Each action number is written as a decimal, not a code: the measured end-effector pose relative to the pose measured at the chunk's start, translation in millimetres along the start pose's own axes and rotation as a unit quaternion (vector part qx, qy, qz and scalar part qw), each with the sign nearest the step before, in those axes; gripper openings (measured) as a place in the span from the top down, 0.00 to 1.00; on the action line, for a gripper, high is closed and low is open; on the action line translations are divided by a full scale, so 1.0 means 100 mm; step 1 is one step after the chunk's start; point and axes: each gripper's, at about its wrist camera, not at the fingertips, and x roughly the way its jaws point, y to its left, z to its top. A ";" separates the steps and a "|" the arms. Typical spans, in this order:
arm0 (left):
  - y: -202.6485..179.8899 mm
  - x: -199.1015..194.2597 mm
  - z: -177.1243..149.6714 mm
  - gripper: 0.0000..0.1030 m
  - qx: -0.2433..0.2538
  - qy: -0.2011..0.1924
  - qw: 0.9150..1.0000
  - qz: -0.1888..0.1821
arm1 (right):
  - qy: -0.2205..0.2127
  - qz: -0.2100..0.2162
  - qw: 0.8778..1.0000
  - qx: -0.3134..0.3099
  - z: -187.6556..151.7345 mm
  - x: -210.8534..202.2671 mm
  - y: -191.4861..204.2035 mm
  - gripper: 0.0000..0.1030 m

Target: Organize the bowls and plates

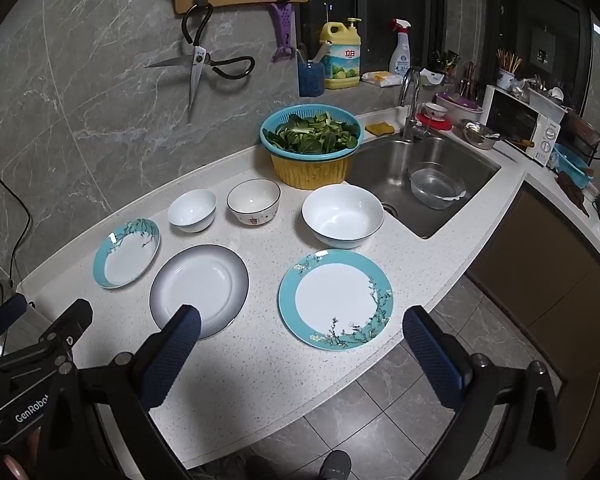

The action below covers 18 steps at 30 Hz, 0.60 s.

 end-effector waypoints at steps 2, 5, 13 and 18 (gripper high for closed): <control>0.00 0.00 -0.01 0.00 0.001 0.000 1.000 0.000 | 0.000 -0.001 1.000 0.000 0.00 0.00 0.01 0.00; 0.01 0.00 0.00 0.00 -0.001 0.000 1.000 0.000 | 0.001 -0.001 1.000 -0.001 0.00 0.01 0.01 0.00; 0.00 0.00 0.00 0.00 -0.001 0.001 1.000 -0.001 | 0.001 -0.001 1.000 -0.001 0.00 0.01 0.02 0.00; 0.01 0.05 0.00 0.00 -0.001 0.001 1.000 -0.002 | 0.001 -0.001 1.000 -0.001 0.00 0.01 0.02 0.00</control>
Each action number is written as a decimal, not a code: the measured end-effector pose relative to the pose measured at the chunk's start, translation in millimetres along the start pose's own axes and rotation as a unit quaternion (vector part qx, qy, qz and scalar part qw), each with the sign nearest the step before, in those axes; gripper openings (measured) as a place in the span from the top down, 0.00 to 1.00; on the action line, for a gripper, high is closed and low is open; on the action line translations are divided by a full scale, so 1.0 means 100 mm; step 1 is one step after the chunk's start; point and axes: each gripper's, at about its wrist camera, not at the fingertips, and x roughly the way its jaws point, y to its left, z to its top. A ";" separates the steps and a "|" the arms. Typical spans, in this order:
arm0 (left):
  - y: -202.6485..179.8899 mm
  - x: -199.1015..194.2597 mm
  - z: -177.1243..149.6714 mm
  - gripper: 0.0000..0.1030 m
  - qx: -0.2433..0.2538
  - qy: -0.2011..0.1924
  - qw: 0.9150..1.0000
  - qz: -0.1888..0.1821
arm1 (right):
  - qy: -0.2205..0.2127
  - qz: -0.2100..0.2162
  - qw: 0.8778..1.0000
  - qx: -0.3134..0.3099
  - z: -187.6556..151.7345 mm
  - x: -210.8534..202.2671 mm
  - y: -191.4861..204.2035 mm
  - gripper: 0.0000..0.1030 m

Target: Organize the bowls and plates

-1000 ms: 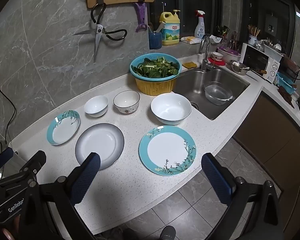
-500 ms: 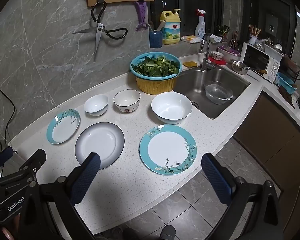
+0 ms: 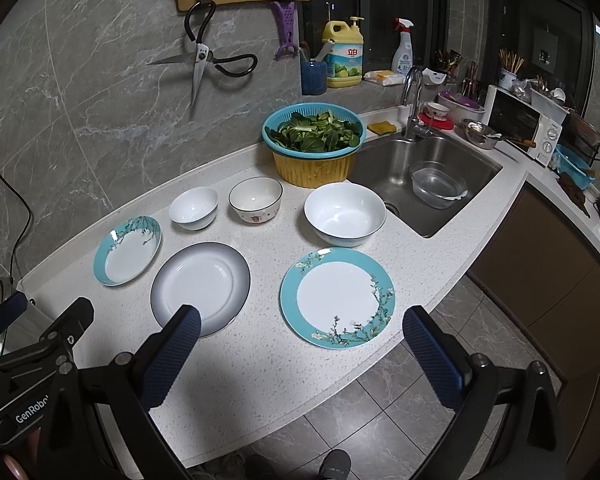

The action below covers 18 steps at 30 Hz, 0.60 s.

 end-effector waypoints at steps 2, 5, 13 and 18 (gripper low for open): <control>0.00 0.01 -0.01 0.00 0.000 0.000 1.000 0.000 | 0.001 0.000 1.000 0.000 0.00 0.00 0.00 0.00; 0.00 0.00 0.00 0.00 0.000 0.000 1.000 0.000 | 0.001 0.000 1.000 0.000 0.00 0.00 0.00 0.00; 0.00 0.00 0.00 0.00 0.000 0.000 1.000 0.000 | 0.001 0.000 1.000 0.000 0.00 0.00 0.00 0.00; 0.00 0.00 0.00 0.00 0.000 0.001 1.000 0.000 | 0.001 -0.001 1.000 0.000 0.00 0.00 0.01 0.00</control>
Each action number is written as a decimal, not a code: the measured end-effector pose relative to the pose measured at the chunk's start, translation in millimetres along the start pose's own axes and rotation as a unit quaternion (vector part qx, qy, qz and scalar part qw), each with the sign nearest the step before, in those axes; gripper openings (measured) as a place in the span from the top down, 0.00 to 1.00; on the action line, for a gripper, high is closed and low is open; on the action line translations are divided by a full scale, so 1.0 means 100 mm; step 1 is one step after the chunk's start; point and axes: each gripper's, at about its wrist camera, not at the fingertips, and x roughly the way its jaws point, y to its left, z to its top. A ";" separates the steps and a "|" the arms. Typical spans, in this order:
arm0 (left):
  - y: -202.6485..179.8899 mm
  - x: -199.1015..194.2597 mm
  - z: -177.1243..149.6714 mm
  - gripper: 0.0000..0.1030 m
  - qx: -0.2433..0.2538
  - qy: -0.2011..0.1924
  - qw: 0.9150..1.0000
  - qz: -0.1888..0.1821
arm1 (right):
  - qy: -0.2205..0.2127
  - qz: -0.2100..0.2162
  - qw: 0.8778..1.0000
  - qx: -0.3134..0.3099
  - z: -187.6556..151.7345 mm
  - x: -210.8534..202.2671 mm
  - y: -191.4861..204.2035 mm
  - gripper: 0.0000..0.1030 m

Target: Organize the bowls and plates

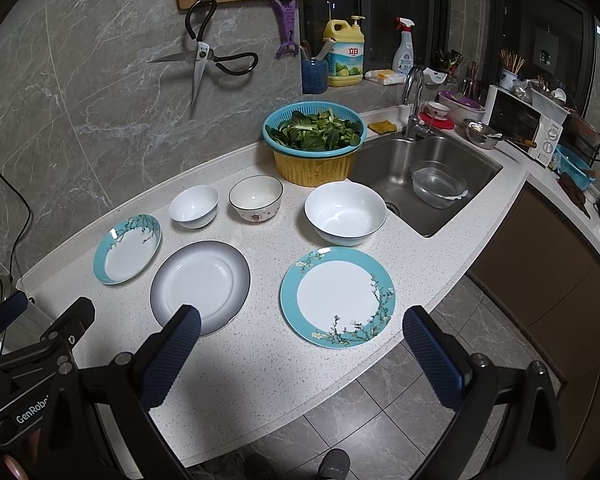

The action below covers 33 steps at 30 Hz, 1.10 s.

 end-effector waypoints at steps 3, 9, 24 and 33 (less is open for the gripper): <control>-0.01 0.00 0.00 0.00 0.000 0.000 1.000 0.000 | 0.000 0.000 1.000 0.000 0.00 0.00 0.00 0.00; -0.01 0.01 -0.01 0.00 0.000 0.001 1.000 0.000 | 0.001 0.000 1.000 -0.001 0.00 0.00 0.01 0.00; -0.01 0.00 0.00 0.00 0.000 0.001 1.000 0.000 | 0.002 0.000 1.000 -0.001 0.00 0.00 0.02 0.00; -0.01 0.00 0.00 0.00 0.000 0.002 1.000 0.000 | 0.003 0.000 1.000 -0.001 -0.01 0.01 0.03 0.00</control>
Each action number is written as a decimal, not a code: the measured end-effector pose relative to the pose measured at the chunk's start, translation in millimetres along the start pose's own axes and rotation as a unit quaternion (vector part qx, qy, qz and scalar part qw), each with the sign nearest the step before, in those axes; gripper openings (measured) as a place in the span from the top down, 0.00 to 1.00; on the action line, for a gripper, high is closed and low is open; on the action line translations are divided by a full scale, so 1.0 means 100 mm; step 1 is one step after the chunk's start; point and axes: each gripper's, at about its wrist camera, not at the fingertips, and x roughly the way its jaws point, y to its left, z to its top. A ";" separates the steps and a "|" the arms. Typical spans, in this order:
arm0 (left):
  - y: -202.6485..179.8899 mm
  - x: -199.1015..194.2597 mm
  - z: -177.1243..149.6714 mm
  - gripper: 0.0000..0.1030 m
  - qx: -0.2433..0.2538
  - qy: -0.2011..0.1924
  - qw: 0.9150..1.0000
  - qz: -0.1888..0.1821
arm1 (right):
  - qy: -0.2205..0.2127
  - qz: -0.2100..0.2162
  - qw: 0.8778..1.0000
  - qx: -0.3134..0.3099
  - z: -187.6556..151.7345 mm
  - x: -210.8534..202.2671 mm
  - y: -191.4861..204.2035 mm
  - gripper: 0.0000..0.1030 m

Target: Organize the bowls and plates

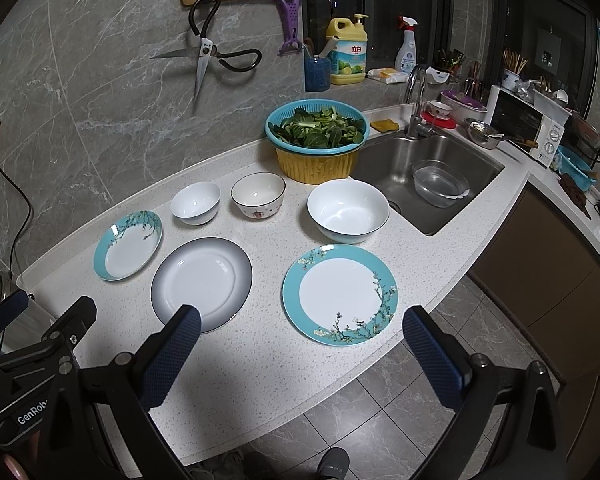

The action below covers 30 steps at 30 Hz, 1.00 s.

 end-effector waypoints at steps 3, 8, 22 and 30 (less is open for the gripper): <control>0.01 0.00 -0.03 0.00 0.000 0.000 1.000 0.000 | 0.000 0.000 1.000 0.000 0.00 0.01 0.00 0.00; 0.01 0.02 -0.06 0.00 0.000 0.002 1.000 0.000 | 0.000 0.000 1.000 0.000 -0.01 0.02 0.02 0.00; 0.56 0.66 -0.45 0.00 -0.025 0.064 0.997 -0.043 | 0.043 0.026 0.998 0.023 -0.11 0.37 0.18 0.00; 1.22 1.54 -0.78 0.00 -0.118 0.144 0.974 -0.126 | 0.102 0.111 0.987 0.049 -0.23 0.87 0.26 0.00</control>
